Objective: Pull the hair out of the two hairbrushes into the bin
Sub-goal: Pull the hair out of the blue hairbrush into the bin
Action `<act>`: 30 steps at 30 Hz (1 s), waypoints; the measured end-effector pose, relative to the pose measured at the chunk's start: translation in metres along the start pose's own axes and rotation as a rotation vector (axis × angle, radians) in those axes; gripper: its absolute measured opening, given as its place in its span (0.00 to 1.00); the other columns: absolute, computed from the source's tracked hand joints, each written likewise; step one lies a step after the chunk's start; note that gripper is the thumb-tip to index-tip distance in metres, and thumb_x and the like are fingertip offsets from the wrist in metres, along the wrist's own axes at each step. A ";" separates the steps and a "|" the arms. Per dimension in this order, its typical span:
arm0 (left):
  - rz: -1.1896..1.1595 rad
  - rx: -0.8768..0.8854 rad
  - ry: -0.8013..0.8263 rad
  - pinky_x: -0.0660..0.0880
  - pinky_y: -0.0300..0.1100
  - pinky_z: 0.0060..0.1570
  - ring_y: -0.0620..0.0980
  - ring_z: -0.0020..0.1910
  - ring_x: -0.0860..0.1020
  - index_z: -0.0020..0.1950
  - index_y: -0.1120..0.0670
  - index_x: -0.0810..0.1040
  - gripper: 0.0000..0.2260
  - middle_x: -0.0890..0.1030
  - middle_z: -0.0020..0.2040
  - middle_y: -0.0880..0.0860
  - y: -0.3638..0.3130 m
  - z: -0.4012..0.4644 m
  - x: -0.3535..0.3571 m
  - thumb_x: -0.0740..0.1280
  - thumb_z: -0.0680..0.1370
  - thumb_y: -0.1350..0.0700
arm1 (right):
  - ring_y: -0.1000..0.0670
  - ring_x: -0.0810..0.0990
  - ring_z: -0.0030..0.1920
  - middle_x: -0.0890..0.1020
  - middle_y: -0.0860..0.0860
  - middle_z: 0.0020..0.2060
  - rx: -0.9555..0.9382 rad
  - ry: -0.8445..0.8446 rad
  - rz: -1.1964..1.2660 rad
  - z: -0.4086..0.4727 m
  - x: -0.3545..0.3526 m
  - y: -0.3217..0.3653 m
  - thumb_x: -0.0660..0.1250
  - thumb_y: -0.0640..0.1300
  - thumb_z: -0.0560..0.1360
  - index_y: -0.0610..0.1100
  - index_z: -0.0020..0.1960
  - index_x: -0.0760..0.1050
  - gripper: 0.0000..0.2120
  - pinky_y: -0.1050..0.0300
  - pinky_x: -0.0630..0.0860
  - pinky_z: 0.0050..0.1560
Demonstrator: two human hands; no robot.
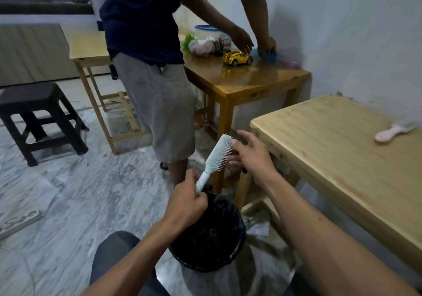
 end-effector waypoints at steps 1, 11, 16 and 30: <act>-0.011 -0.001 -0.010 0.70 0.48 0.28 0.54 0.30 0.76 0.53 0.51 0.68 0.10 0.78 0.36 0.57 0.001 -0.003 -0.001 0.65 0.75 0.60 | 0.48 0.89 0.42 0.86 0.47 0.50 -0.028 -0.002 -0.032 -0.001 -0.002 0.000 0.69 0.46 0.81 0.50 0.65 0.77 0.13 0.54 0.85 0.44; 0.117 0.048 -0.152 0.64 0.43 0.27 0.49 0.26 0.71 0.47 0.48 0.70 0.08 0.73 0.27 0.48 0.045 -0.036 -0.019 0.62 0.69 0.53 | 0.48 0.85 0.40 0.87 0.43 0.39 0.301 0.002 -0.023 -0.007 0.021 -0.021 0.73 0.41 0.77 0.37 0.48 0.84 0.06 0.54 0.85 0.42; 0.114 -0.022 -0.193 0.60 0.42 0.27 0.47 0.25 0.67 0.45 0.48 0.69 0.07 0.70 0.25 0.49 0.059 -0.041 -0.025 0.59 0.68 0.53 | 0.50 0.81 0.33 0.81 0.45 0.35 0.378 0.034 0.027 -0.007 0.046 -0.026 0.67 0.38 0.80 0.37 0.46 0.79 0.05 0.55 0.82 0.36; 0.179 -0.119 -0.225 0.59 0.42 0.28 0.47 0.24 0.67 0.46 0.50 0.71 0.06 0.70 0.25 0.48 0.075 -0.040 -0.020 0.64 0.72 0.58 | 0.52 0.79 0.35 0.81 0.48 0.36 0.250 0.052 -0.018 -0.010 0.042 -0.042 0.64 0.43 0.83 0.42 0.41 0.79 0.13 0.57 0.80 0.39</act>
Point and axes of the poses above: each hand's wrist, its own z-axis towards the middle knuckle, its own x-axis out of the palm, y = z × x, the point moved 2 cm from there along z, towards the middle knuckle
